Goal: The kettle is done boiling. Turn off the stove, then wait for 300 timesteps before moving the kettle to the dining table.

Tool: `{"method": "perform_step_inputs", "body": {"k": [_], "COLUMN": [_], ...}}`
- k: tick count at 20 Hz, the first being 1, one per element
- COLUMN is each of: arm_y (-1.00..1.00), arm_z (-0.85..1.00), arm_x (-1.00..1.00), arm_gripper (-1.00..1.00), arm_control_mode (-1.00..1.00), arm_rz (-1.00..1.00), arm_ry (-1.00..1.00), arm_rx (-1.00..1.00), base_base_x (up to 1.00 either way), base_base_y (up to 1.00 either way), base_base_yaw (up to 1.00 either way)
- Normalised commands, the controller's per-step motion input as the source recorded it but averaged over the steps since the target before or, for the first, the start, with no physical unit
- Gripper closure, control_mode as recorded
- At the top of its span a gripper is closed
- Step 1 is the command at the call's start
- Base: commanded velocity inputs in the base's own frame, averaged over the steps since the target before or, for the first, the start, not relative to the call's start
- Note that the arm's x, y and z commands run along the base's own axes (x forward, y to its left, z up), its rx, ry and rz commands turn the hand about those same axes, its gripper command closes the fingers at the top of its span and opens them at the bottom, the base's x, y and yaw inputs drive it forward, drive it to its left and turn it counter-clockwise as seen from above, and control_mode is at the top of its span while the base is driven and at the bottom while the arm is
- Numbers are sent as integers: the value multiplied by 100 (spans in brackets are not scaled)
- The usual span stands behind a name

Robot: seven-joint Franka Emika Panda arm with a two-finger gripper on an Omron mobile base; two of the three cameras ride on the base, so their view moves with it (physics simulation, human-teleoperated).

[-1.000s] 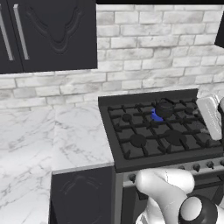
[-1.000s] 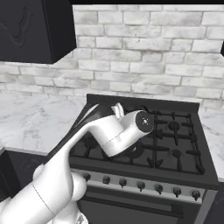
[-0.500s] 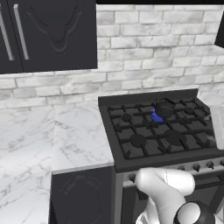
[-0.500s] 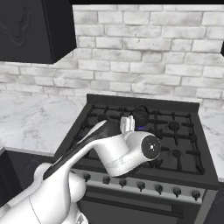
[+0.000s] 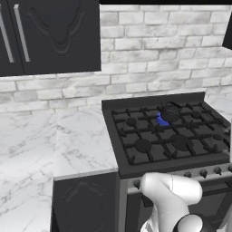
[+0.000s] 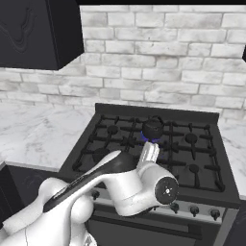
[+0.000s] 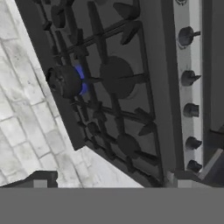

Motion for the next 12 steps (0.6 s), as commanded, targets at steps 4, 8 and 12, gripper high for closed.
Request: {"method": "perform_step_inputs", "body": {"k": [4, 8, 12], "arm_y": [-17, -14, -12], "arm_z": [-20, -19, -18], "arm_x": [-16, -16, -15], "arm_gripper": [-100, -100, -100], "arm_control_mode": [-100, -100, -100], "arm_rz": [-17, -16, -16], "arm_ry": [0, 0, 0], "arm_rx": [11, 11, 10], "base_base_x": [0, 0, 0], "base_base_y": [0, 0, 0], "base_base_yaw": [0, 0, 0]}}
